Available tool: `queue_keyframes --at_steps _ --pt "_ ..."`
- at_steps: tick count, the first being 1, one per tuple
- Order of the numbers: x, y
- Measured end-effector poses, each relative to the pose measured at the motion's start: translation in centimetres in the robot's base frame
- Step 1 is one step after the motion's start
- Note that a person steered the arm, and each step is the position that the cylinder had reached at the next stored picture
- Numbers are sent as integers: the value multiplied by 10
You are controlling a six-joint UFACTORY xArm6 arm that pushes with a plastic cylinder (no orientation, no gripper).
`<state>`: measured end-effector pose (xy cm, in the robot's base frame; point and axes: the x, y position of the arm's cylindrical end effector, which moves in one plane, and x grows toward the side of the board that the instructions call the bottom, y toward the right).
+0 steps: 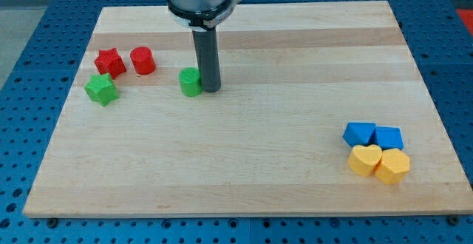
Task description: Push the green circle towards the left center
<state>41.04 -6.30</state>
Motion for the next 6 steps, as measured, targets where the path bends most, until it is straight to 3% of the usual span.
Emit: queue_keyframes --at_steps 6 --pt "-10 -82"
